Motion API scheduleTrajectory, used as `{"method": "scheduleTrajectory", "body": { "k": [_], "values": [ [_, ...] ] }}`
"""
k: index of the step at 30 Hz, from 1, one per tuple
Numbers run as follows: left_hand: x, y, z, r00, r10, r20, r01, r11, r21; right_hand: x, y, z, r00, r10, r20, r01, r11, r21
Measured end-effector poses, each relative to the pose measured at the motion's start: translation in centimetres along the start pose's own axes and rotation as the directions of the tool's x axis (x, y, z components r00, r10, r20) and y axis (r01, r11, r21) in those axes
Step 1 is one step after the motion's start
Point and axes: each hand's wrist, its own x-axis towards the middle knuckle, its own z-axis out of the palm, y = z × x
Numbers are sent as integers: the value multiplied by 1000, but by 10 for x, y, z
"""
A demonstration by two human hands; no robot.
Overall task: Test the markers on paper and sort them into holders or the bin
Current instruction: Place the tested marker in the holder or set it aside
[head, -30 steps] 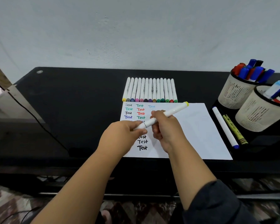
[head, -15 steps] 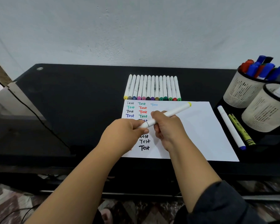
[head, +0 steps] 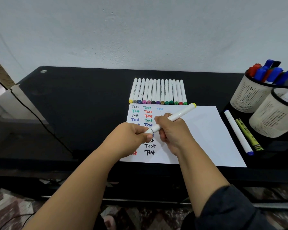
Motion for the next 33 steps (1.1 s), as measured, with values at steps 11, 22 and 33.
{"method": "scheduleTrajectory", "body": {
  "k": [11, 22, 33],
  "values": [
    [0, -16, -13, 972, 42, -230, 32, 951, 308, 12, -8, -25, 970, 45, -238, -17, 993, 117],
    [16, -13, -9, 974, 72, -215, -20, 972, 235, 24, -19, -25, 985, -122, -123, 122, 993, -2],
    [39, -20, -12, 954, 126, -270, -73, 977, 200, 85, -19, -13, 932, -307, -191, 204, 882, -425]
  ]
}}
